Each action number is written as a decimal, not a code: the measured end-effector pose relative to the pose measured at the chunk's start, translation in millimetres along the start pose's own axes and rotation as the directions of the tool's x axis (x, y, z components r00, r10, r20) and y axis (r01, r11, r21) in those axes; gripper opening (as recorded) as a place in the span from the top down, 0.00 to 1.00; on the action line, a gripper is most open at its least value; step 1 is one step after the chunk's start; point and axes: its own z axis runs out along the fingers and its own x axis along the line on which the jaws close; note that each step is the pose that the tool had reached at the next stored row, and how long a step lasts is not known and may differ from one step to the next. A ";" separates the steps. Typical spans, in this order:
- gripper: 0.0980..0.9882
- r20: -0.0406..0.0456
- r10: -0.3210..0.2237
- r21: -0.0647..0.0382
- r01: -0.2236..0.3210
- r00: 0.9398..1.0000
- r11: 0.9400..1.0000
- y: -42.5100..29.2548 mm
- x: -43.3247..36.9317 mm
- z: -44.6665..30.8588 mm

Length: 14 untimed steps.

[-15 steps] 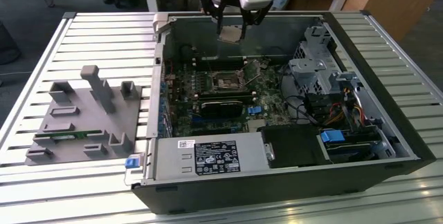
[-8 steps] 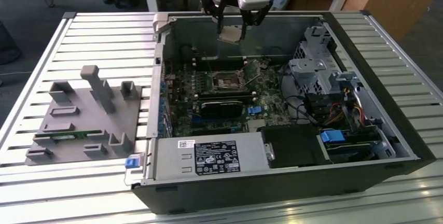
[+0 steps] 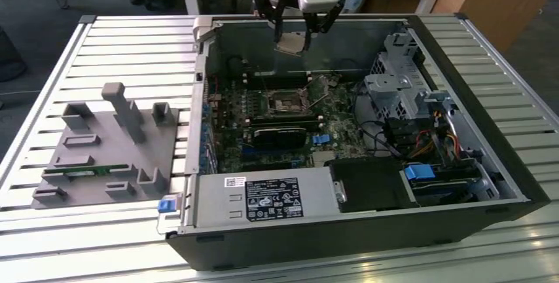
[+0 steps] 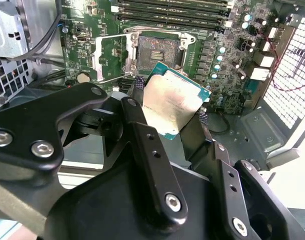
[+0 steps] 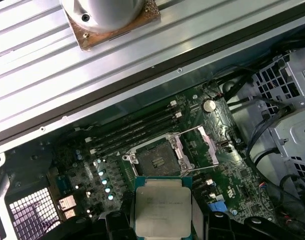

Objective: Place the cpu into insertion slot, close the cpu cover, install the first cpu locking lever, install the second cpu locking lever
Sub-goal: 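Place the cpu into insertion slot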

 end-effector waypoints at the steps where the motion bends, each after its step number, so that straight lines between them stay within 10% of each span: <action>1: 0.50 0.000 0.000 0.000 0.000 1.000 1.000 0.0 0.0 0.0; 14: 0.50 0.001 0.016 0.000 -0.016 1.000 1.000 -0.4 1.0 0.1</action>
